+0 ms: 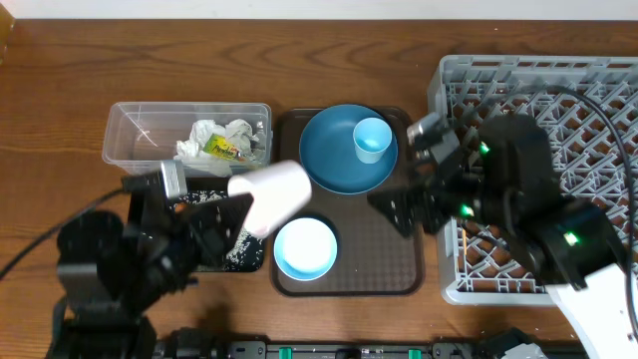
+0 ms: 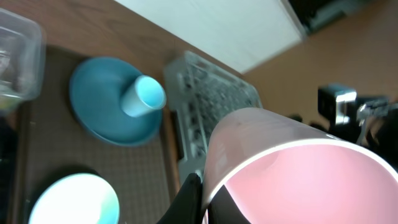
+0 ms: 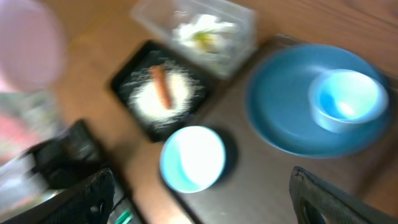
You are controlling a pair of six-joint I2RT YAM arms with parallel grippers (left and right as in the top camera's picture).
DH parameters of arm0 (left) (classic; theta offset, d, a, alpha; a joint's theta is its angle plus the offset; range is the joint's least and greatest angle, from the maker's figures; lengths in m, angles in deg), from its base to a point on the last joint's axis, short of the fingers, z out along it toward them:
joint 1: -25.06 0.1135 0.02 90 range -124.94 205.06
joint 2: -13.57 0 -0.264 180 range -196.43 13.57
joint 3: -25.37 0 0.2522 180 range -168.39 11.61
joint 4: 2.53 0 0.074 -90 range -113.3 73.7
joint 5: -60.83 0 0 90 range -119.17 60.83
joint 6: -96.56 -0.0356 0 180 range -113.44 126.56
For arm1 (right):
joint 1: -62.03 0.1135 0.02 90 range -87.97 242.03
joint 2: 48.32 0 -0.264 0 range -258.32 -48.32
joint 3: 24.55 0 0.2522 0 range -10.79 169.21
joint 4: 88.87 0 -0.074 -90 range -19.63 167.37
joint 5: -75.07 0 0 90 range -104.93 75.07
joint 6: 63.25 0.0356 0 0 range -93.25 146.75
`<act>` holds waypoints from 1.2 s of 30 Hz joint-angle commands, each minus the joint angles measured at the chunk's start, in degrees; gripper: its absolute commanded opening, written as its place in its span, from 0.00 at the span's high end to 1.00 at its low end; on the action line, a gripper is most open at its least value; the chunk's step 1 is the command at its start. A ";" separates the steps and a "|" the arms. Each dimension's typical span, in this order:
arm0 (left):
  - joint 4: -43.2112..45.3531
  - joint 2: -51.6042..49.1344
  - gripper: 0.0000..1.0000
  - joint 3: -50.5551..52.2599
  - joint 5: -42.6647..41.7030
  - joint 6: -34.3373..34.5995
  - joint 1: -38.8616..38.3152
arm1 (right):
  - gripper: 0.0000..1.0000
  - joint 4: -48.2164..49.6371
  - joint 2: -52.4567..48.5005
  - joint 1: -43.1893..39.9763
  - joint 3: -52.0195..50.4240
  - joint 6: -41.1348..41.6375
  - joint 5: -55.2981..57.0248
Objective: Sort waste into correct bins and load items into the dishwasher rack
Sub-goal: 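Lift the pink cup with left gripper and hand it toward right gripper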
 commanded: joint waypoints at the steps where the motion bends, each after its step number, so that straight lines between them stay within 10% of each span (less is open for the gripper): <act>1: -0.13 0.17 0.94 -0.46 -9.81 -5.20 0.26 | 0.10 -2.91 2.93 -0.09 0.15 -10.19 -14.43; 15: 0.02 -14.16 0.94 -0.42 -36.74 -13.75 0.22 | 0.08 -18.21 4.24 0.07 0.15 -25.99 -20.98; 36: 2.67 -20.52 0.94 -0.42 -31.58 -16.26 -12.52 | 0.08 -10.91 1.97 0.13 0.15 -26.14 -26.51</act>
